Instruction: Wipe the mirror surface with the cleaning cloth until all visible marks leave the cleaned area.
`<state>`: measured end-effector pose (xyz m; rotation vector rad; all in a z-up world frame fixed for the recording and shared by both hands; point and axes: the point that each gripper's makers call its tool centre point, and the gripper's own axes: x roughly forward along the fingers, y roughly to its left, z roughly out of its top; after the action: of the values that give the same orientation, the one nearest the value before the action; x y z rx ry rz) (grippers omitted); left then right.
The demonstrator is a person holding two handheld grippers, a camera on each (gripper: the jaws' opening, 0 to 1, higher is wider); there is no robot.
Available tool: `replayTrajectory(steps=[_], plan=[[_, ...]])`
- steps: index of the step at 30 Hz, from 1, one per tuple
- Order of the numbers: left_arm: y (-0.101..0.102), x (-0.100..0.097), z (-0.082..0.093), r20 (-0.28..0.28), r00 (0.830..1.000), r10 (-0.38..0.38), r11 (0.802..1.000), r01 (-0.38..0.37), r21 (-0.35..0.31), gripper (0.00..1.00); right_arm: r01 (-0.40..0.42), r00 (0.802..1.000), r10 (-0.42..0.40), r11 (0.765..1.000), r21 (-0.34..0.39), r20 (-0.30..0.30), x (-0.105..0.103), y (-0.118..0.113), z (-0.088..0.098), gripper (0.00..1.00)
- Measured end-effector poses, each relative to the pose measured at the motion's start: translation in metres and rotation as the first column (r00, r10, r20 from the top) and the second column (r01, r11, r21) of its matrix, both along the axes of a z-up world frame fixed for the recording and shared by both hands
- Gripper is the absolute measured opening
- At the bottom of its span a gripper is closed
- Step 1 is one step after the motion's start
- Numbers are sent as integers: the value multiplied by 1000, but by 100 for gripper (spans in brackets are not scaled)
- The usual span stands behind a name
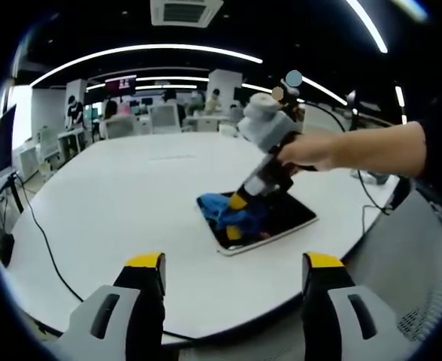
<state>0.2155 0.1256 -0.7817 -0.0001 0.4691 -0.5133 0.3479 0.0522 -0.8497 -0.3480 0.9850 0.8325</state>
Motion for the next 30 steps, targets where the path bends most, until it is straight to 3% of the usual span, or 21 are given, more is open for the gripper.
replayTrajectory(steps=[10,23,30], plan=[[-3,-1,1,2,1000,-13,1000,13,-3,73,22,1000,-22,1000,-6,-8,1,-14,-1,4],[-3,0,2,6,1000,-6,1000,6,-5,72,14,1000,-14,1000,-20,-14,8,-20,-3,4],[-1,0,1,4,1000,3,1000,-3,-1,73,19,1000,-19,1000,-10,-19,2,-19,-1,4]])
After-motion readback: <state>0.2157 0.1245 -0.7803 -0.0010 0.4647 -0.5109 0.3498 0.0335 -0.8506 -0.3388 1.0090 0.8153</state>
